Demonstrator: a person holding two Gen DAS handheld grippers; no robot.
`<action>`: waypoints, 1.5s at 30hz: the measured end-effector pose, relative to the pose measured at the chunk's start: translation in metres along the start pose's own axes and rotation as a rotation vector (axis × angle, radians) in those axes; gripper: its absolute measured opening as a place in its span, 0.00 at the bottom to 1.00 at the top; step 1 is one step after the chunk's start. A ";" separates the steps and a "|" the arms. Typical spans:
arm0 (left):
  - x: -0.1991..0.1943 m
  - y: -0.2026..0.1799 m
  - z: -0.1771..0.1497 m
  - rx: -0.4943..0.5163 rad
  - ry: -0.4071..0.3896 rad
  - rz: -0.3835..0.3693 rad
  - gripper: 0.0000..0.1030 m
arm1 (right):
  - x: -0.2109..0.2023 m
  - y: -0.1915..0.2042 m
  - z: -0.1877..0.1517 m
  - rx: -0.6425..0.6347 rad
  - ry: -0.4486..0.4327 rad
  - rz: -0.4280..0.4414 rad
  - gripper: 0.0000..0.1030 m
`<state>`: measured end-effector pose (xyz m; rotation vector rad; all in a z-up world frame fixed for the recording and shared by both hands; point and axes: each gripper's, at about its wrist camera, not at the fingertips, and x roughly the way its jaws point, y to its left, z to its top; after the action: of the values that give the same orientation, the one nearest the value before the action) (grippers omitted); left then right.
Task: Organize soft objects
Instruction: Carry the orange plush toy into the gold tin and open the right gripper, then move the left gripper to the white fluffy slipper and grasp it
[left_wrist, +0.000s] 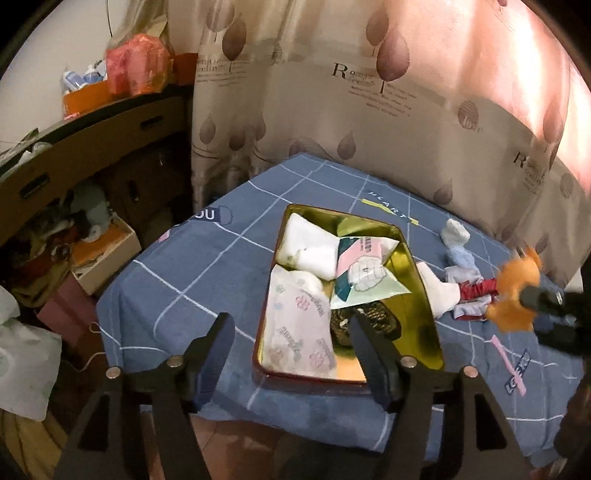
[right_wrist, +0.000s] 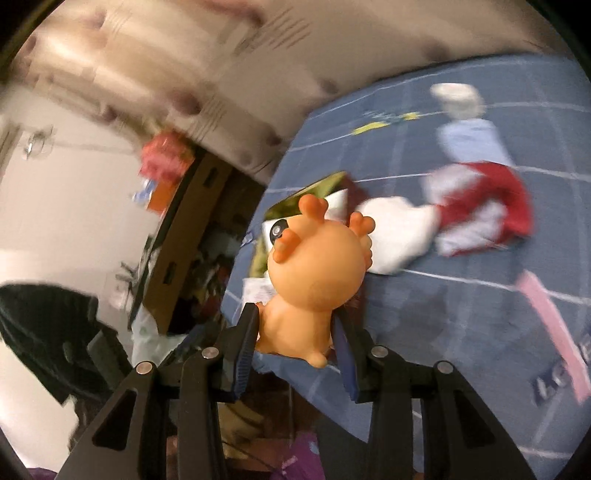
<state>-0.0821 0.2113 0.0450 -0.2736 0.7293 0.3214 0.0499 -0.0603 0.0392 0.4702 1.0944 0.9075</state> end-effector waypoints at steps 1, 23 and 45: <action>0.002 -0.002 -0.001 0.016 -0.001 0.018 0.65 | 0.012 0.011 0.003 -0.031 0.021 0.008 0.36; 0.030 0.012 -0.007 0.070 0.077 0.153 0.65 | 0.186 0.062 0.030 -0.266 0.236 -0.181 0.38; 0.032 0.007 -0.010 0.093 0.086 0.194 0.65 | -0.010 -0.046 -0.009 -0.176 -0.239 -0.427 0.60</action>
<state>-0.0686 0.2202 0.0148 -0.1295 0.8559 0.4606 0.0578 -0.0952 0.0071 0.1811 0.8437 0.5477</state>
